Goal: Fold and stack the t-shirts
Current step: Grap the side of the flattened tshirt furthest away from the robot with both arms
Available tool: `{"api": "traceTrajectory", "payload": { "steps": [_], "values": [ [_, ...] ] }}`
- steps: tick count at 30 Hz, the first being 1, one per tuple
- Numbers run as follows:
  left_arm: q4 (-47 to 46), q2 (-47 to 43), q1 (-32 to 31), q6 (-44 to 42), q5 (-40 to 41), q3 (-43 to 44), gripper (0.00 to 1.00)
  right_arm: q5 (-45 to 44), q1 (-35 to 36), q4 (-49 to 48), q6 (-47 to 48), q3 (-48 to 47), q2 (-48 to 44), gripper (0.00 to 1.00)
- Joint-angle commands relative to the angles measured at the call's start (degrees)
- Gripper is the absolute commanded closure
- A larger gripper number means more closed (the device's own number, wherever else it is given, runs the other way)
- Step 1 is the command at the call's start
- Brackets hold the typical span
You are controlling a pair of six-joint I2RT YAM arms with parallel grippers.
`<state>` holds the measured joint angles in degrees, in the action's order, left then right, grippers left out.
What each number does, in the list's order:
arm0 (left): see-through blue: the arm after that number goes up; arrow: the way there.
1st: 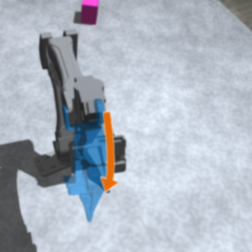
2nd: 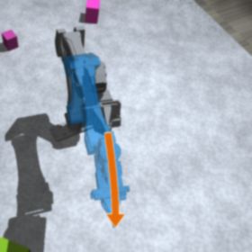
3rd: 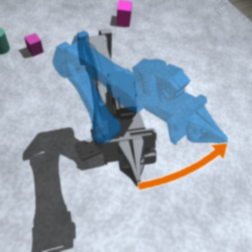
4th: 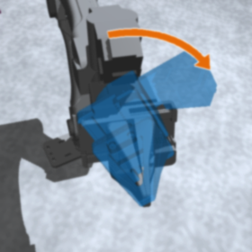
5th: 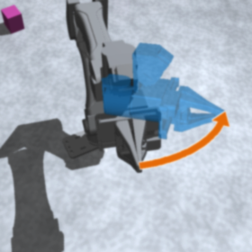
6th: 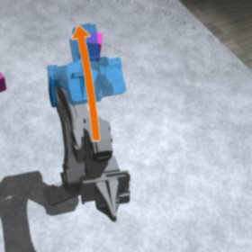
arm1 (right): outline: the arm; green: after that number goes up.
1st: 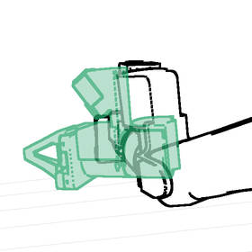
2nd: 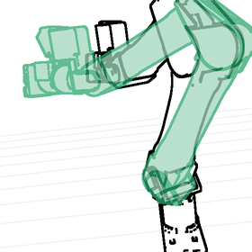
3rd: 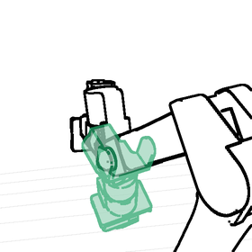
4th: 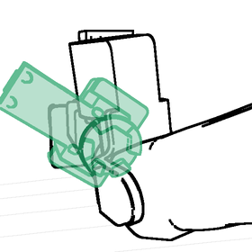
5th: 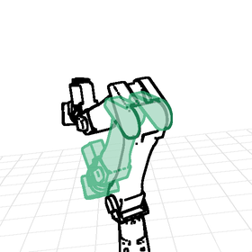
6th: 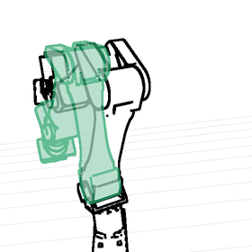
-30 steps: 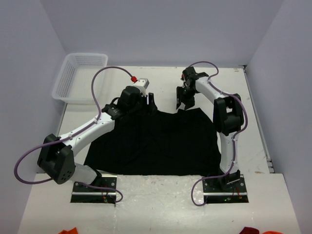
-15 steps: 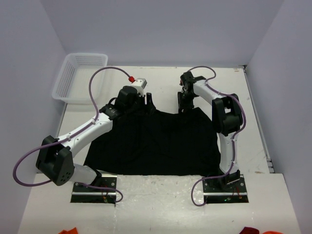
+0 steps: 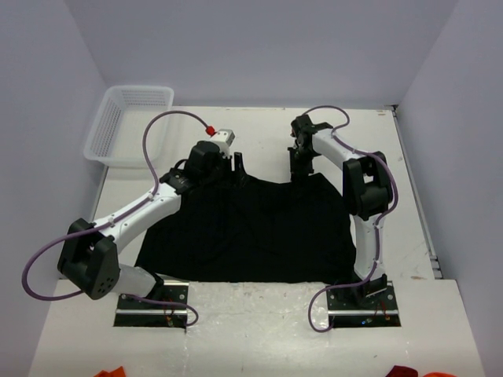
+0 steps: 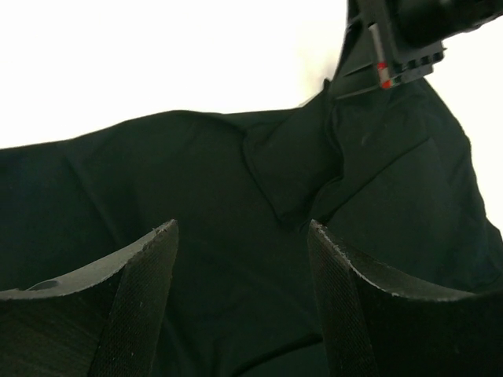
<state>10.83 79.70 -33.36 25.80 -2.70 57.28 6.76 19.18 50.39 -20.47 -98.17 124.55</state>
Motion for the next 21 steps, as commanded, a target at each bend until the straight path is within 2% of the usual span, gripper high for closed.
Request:
{"api": "traceTrajectory", "payload": {
  "steps": [1, 8, 12, 18, 21],
  "values": [
    [-0.29, -1.3, 0.84, 0.04, 2.43, -0.85, 0.32, -2.46, 0.33, 0.94, -0.01, -2.64, -3.96, 0.98],
    [3.4, 0.8, 3.3, 2.93, 8.93, -1.2, 0.32, -3.86, 0.59, 1.82, 0.43, -4.66, -5.28, 1.0],
    [8.14, 2.82, 8.03, 3.9, 12.97, 0.02, 0.31, -5.18, 0.95, 1.38, 0.6, -3.26, -8.88, 1.0],
    [13.85, 8.88, 14.45, 2.68, 14.12, 6.08, 0.29, -6.59, 1.3, -0.46, -0.01, 1.04, -14.5, 1.0],
    [15.62, 11.96, 16.75, 2.32, 15.44, 9.08, 0.24, -6.06, 1.39, -1.96, -0.62, 4.12, -17.93, 1.0]
  ]
}}
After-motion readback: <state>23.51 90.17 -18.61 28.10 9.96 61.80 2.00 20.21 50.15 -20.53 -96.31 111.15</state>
